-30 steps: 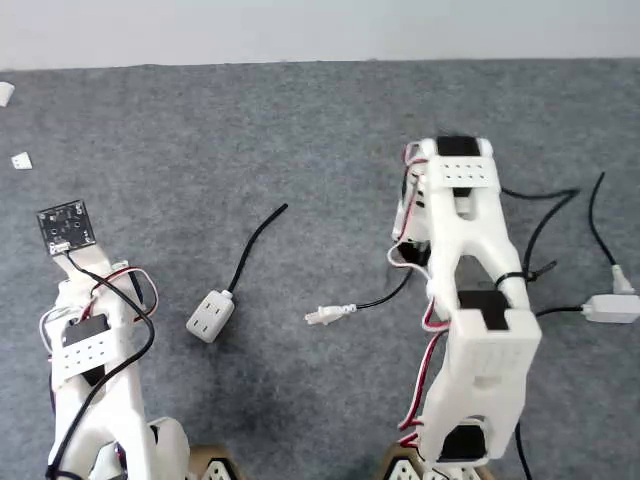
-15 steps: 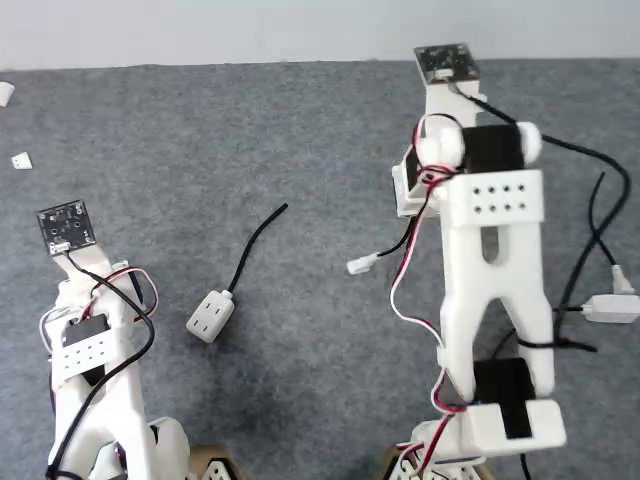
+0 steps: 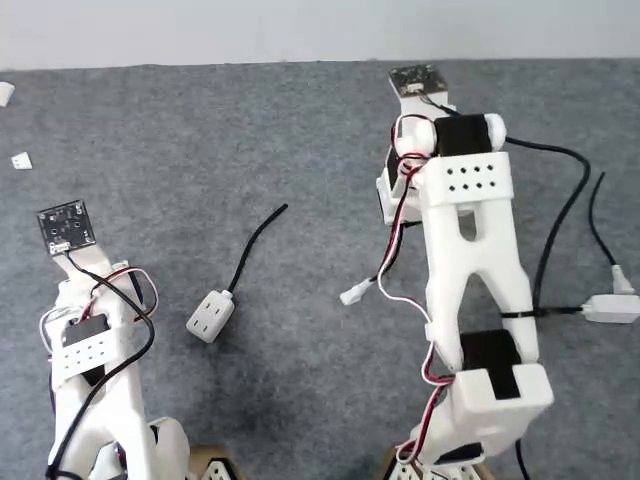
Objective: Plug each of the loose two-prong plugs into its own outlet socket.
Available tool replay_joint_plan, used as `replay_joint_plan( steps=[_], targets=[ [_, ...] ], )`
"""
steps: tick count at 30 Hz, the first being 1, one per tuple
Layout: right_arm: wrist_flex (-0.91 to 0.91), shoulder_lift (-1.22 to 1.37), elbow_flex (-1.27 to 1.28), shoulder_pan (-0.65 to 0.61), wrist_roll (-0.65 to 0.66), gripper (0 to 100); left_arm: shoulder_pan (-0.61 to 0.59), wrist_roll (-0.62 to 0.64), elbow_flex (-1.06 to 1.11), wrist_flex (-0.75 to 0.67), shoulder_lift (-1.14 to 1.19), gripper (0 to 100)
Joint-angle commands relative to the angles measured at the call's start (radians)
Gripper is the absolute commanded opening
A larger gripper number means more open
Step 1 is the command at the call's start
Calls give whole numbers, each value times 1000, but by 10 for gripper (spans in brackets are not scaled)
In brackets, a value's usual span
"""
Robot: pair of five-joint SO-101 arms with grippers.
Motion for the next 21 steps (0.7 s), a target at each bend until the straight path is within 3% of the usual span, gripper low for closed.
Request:
replay_joint_plan(
  steps=[1,11,21],
  targets=[
    [21,28,-77,-44,12,8,2,-5,-2,-28,-20,15],
    [-84,420,-358,-133,-81,8,2,-5,-2,-28,-20,15],
    [-206,829,-783,-117,-155,8,2,-5,-2,-28,-20,15]
  ],
)
